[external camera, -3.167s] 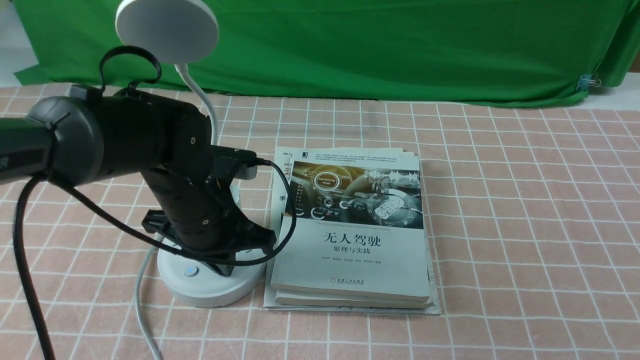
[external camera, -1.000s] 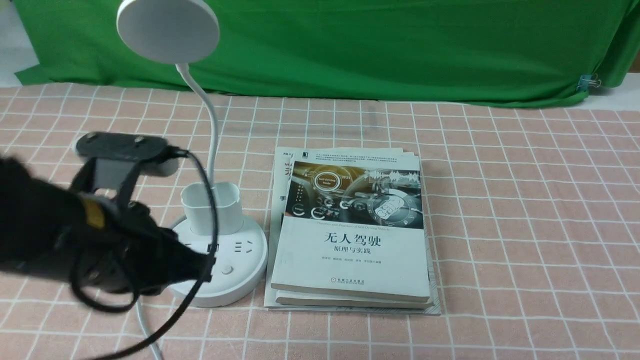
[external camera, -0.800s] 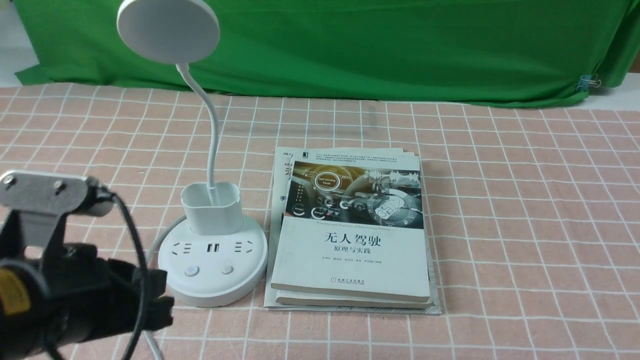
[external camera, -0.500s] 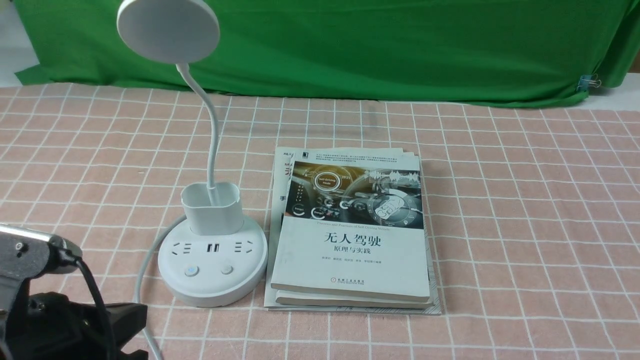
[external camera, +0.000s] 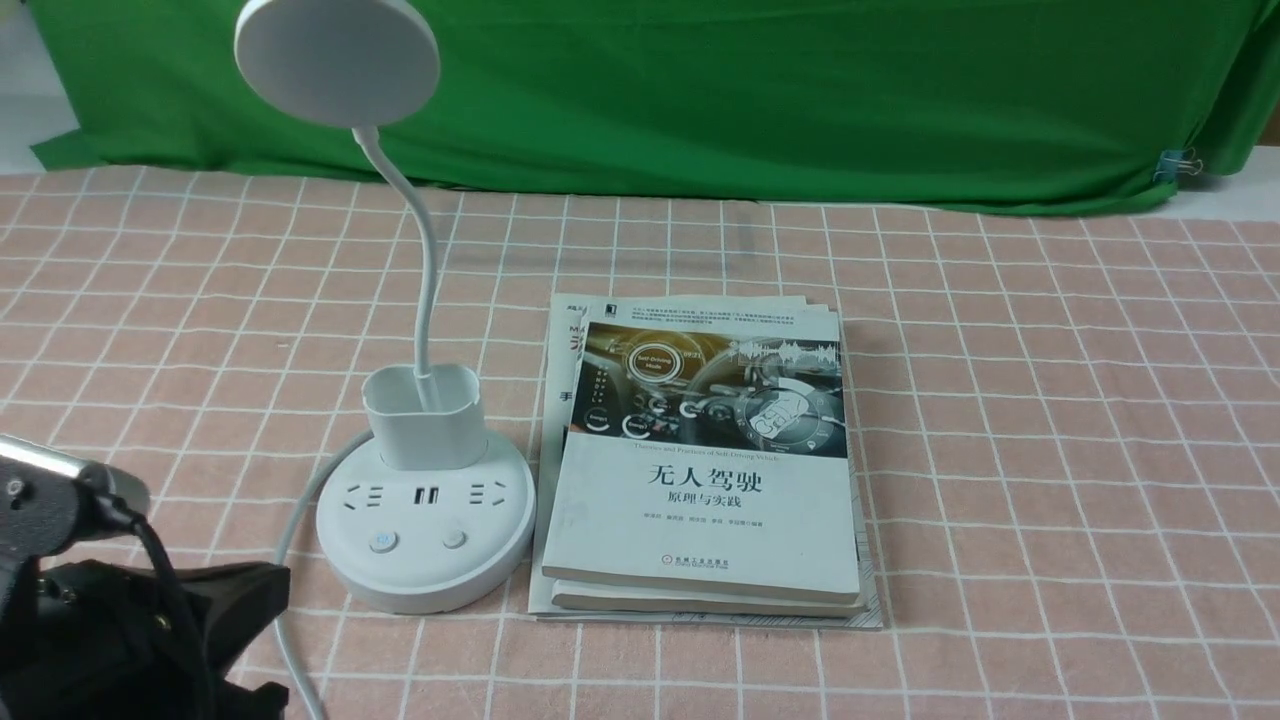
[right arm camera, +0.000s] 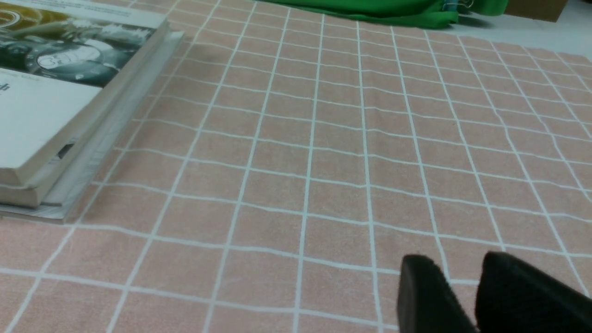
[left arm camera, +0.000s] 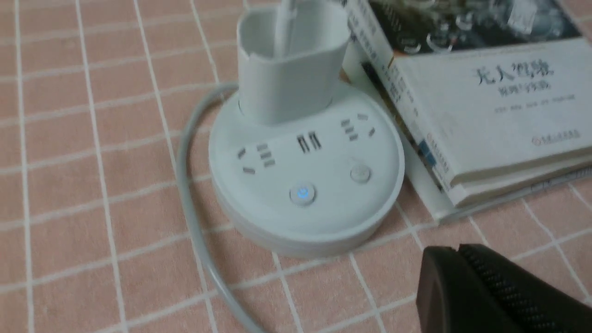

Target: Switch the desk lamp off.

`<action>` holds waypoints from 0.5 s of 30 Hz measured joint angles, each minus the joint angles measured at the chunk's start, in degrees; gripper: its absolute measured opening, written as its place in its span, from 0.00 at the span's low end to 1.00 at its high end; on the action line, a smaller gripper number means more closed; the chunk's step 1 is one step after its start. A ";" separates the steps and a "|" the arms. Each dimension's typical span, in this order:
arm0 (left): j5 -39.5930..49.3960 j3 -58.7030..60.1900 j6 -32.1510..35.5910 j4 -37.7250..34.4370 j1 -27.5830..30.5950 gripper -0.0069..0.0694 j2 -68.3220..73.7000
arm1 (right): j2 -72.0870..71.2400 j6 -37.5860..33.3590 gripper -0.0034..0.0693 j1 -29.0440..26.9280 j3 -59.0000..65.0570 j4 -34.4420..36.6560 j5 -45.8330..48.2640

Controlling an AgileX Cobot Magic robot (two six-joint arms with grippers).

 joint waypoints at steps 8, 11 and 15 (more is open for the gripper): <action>-9.55 8.14 5.30 -0.70 6.65 0.10 -18.44 | 0.00 0.00 0.38 0.00 0.00 0.00 0.00; -9.45 10.99 5.38 -1.11 12.50 0.10 -24.41 | 0.00 0.00 0.38 0.00 0.00 0.00 0.00; -8.82 13.98 5.38 -1.80 17.48 0.10 -29.62 | 0.00 0.00 0.38 0.00 0.00 0.00 0.00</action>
